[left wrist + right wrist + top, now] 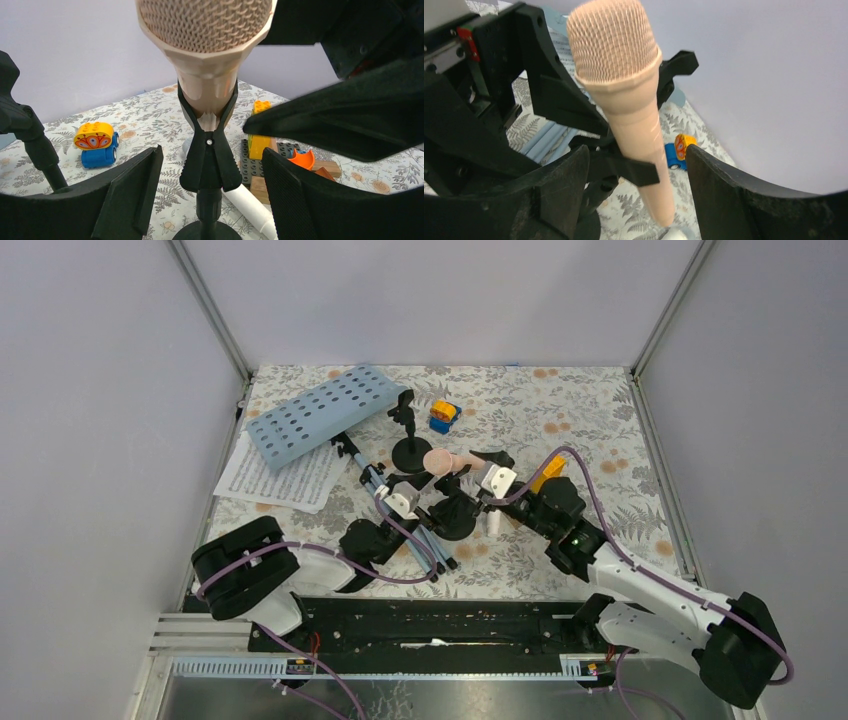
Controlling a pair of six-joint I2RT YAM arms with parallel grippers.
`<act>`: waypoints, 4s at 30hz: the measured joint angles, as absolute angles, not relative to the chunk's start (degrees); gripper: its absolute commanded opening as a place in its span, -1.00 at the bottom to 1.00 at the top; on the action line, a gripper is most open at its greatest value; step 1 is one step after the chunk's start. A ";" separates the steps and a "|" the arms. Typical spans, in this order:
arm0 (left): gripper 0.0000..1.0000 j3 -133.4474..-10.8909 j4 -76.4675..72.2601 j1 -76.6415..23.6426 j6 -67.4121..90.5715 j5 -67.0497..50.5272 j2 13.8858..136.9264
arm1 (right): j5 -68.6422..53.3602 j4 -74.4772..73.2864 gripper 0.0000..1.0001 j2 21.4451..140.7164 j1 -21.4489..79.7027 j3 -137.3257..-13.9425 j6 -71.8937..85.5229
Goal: Pack up the instrument practice props
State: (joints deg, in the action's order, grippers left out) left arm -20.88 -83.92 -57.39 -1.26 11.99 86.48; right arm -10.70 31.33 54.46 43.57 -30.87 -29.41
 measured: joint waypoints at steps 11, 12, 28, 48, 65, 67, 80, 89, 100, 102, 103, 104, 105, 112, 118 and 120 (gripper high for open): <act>0.53 -20.88 -84.09 -57.39 -1.02 12.03 87.24 | -16.08 31.88 0.20 59.13 43.57 -36.91 -36.42; 0.53 -20.88 -84.12 -57.39 -1.02 12.03 87.24 | -16.47 31.55 0.17 59.68 43.57 -37.39 -36.95; 0.56 -21.32 -84.18 -57.39 -0.32 12.12 87.61 | -17.52 28.71 -0.90 64.38 43.55 -40.03 -41.12; -1.00 -22.17 -84.68 -57.69 5.72 15.84 91.24 | -18.41 26.35 -1.00 63.59 43.55 -41.34 -39.97; -1.00 -21.85 -77.23 -56.16 2.72 21.93 85.32 | 19.22 10.11 -0.99 60.99 43.59 -63.72 -16.45; -1.00 -21.43 -74.70 -54.85 2.44 23.27 82.74 | 23.38 5.23 -0.99 63.66 43.59 -65.45 -11.51; -1.00 -17.80 -67.59 -52.56 1.76 25.69 74.67 | 21.37 -14.90 -1.00 89.01 35.79 -68.47 16.60; -1.00 -17.34 -67.35 -52.56 1.78 25.56 74.56 | 13.98 -14.06 -0.80 100.79 33.36 -69.08 24.97; -1.00 -17.32 -67.37 -52.56 2.07 25.58 74.59 | 11.88 -12.99 0.19 111.07 33.15 -72.53 28.56; -1.00 -17.32 -67.37 -52.56 2.15 25.58 74.59 | 11.64 -12.99 0.31 112.07 33.08 -72.99 28.97; -1.00 -17.32 -67.40 -52.56 2.24 25.56 74.61 | 11.25 -12.97 0.37 112.44 33.01 -73.23 29.06; -1.00 -17.32 -67.40 -52.56 2.35 25.56 74.61 | 10.92 -12.88 0.43 112.71 32.93 -73.38 29.08; -1.00 -17.32 -67.40 -52.56 2.46 25.56 74.61 | 10.76 -12.84 0.49 112.73 32.88 -73.38 29.15; -0.98 -17.32 -67.55 -52.56 3.05 25.54 74.76 | 8.60 -12.49 0.72 110.98 32.67 -73.47 28.97; -1.00 -17.85 -69.67 -52.29 2.07 25.52 76.73 | 4.91 -9.91 0.76 98.19 32.62 -69.45 27.44; -1.00 -18.65 -70.89 -51.62 1.37 24.86 78.35 | 4.80 -9.02 0.77 92.16 32.62 -67.53 27.16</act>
State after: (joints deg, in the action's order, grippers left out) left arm -18.65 -70.89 -51.62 1.37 24.86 78.35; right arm 4.80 -9.02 92.16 32.62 -67.53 27.16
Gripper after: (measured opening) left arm 0.379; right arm 0.877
